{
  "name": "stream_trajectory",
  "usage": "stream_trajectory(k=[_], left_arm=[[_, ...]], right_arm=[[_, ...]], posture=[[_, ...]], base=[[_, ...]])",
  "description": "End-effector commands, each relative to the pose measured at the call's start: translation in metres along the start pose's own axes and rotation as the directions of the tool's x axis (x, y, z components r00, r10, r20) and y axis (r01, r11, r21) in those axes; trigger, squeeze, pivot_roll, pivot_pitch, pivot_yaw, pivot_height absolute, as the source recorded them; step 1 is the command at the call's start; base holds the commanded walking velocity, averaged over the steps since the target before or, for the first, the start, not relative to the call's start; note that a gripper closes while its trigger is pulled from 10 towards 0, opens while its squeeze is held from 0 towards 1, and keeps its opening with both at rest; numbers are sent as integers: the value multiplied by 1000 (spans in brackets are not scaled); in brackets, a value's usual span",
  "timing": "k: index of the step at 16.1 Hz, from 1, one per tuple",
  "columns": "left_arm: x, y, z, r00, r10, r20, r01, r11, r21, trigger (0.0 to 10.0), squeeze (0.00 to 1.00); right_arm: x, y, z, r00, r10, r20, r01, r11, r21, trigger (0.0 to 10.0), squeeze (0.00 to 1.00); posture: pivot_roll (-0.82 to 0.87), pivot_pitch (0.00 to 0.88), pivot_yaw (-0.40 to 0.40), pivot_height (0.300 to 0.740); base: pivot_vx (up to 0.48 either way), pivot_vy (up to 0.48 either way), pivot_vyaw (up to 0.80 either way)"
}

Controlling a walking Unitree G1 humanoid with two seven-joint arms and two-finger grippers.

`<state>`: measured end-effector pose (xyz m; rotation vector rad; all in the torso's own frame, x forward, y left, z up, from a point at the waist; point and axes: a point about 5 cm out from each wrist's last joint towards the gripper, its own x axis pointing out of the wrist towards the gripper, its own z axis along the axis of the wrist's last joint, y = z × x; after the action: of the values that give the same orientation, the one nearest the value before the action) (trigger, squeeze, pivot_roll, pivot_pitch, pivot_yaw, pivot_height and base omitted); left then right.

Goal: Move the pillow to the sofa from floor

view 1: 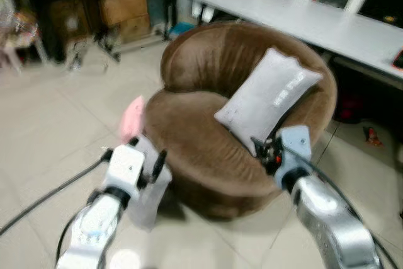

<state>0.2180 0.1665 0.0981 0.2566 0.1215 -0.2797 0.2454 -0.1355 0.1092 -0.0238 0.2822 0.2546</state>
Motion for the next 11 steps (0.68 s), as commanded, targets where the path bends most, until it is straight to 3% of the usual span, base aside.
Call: stream_trajectory(k=[1,7,9,11], left_arm=[[1,-2,2,1000,-8,-1,8,1000,3,10000,0],[3,0,3,1000,17,-3,-17,1000,10,10000,0],[4,9,6,995,99,32,-98,995,-6,10000,0],[2,11,8,989,140,57,-139,990,-20,10000,0]], right_arm=[[-1,-2,5,1000,-3,20,3,1000,-29,10000,0],[0,-3,6,1000,-1,28,2,999,-42,10000,0],[2,3,4,999,35,-2,-35,992,-121,10000,0],[2,6,0,997,67,-46,-72,988,-134,10000,0]], posture=[[11,0,-86,740],[9,0,-89,740],[9,0,-94,740],[8,0,-109,740]], base=[[0,0,800],[0,0,800],[0,0,0],[0,0,0]])
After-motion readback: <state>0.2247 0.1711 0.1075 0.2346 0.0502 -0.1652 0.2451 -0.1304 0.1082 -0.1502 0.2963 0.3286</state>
